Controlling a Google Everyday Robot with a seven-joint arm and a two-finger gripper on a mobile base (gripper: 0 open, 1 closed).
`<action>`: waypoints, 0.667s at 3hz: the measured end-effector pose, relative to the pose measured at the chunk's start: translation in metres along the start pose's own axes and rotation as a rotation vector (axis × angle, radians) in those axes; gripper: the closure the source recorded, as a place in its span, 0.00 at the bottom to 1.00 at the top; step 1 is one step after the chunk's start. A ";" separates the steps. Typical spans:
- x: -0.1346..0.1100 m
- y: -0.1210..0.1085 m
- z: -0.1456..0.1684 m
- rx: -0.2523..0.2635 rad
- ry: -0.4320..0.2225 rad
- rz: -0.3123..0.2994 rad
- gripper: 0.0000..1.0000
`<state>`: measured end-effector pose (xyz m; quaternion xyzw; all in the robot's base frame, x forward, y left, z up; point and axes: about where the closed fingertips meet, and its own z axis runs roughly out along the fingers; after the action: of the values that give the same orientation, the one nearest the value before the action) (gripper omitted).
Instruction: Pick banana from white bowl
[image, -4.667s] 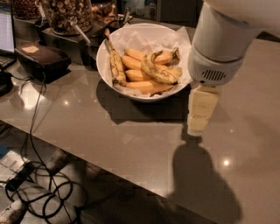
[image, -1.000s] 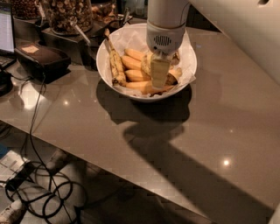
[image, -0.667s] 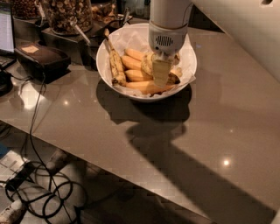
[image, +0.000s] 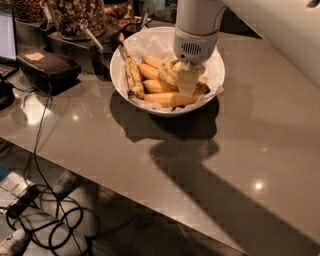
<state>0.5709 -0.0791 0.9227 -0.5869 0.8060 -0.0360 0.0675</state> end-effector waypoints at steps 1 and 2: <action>-0.001 -0.001 -0.006 0.024 -0.040 -0.016 1.00; 0.000 -0.001 -0.010 0.025 -0.074 -0.031 1.00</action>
Offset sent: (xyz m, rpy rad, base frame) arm -0.0097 -0.0080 0.0133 0.0742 -0.0274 0.0589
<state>0.5708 -0.0798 0.9323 -0.5993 0.7933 -0.0252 0.1042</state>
